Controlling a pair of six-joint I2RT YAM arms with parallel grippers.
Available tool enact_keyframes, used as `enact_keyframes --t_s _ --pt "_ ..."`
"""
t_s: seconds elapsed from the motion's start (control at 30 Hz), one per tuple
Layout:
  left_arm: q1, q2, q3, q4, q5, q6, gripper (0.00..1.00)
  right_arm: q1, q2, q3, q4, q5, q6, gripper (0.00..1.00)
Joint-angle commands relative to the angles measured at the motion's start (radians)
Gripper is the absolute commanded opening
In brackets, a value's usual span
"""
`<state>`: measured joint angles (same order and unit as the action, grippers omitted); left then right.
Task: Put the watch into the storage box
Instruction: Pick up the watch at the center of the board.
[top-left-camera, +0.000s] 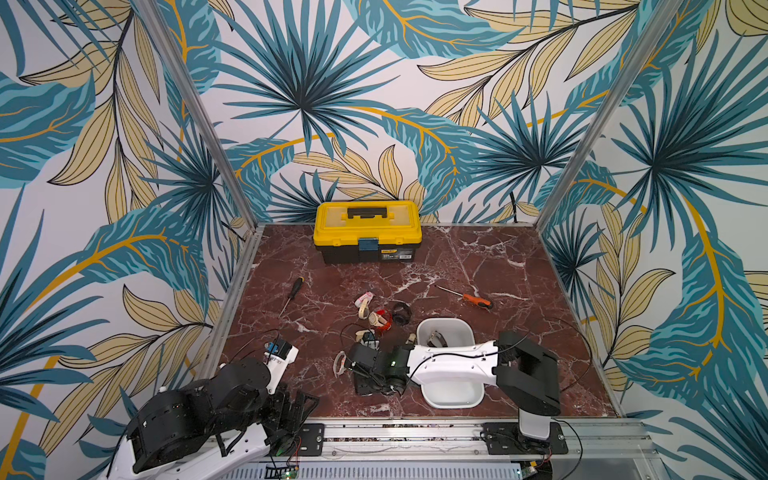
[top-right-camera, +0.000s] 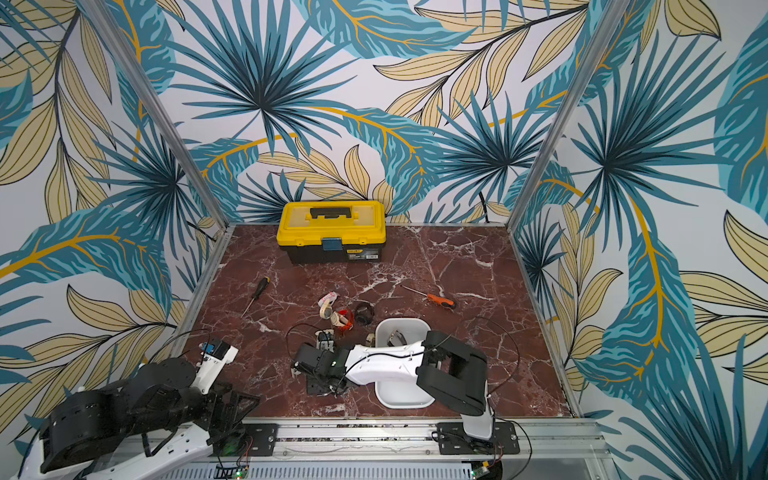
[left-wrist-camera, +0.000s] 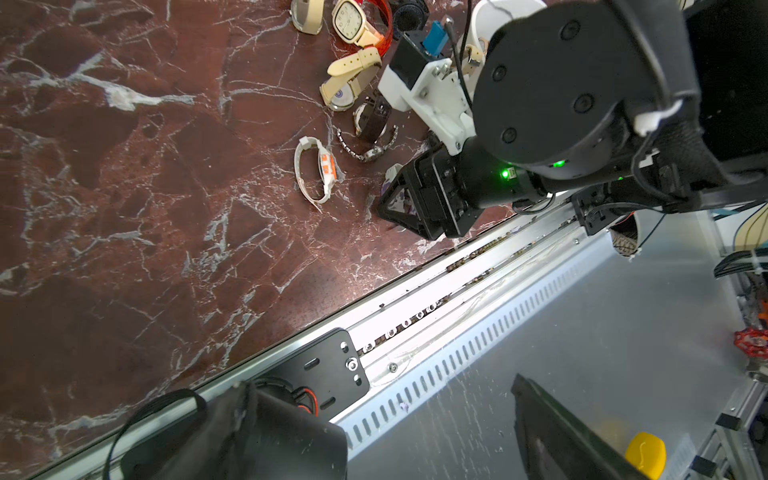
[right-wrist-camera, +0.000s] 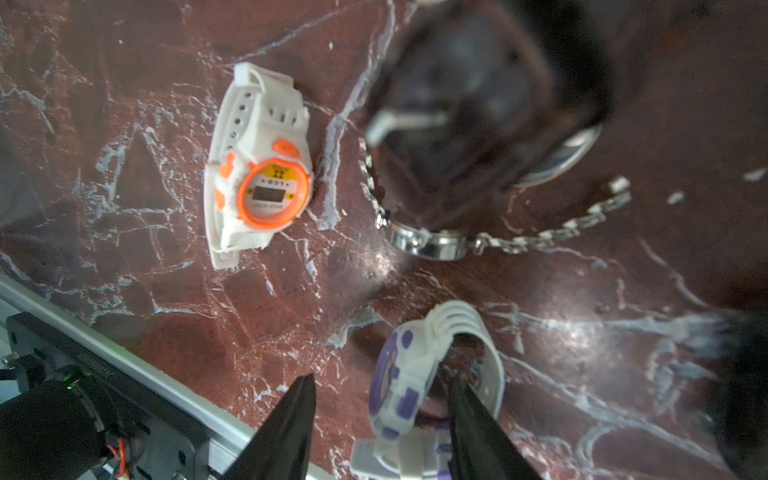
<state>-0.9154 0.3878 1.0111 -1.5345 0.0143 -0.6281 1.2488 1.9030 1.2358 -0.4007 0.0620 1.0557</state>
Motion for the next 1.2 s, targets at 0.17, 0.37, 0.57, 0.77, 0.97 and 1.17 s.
enact_keyframes --t_s 0.17,0.37,0.57,0.77,0.97,1.17 --pt "0.004 -0.005 -0.02 -0.016 -0.033 0.051 1.0 -0.007 0.03 0.036 -0.05 0.011 0.009 0.47" --pt "0.004 -0.001 -0.022 -0.011 -0.023 0.059 1.0 -0.009 0.054 0.059 -0.075 0.008 0.003 0.45" --pt "0.004 0.003 -0.024 -0.009 -0.016 0.061 1.0 -0.009 0.074 0.078 -0.094 0.009 -0.006 0.38" --pt "0.004 0.007 -0.032 -0.002 -0.011 0.061 1.0 -0.013 0.081 0.089 -0.095 0.007 -0.014 0.29" --pt "0.004 0.024 -0.037 0.02 -0.011 0.064 1.0 -0.015 0.07 0.085 -0.079 0.002 -0.026 0.14" --pt "0.004 0.04 -0.028 0.044 -0.018 0.066 1.0 -0.014 0.003 0.082 -0.087 0.019 -0.048 0.12"
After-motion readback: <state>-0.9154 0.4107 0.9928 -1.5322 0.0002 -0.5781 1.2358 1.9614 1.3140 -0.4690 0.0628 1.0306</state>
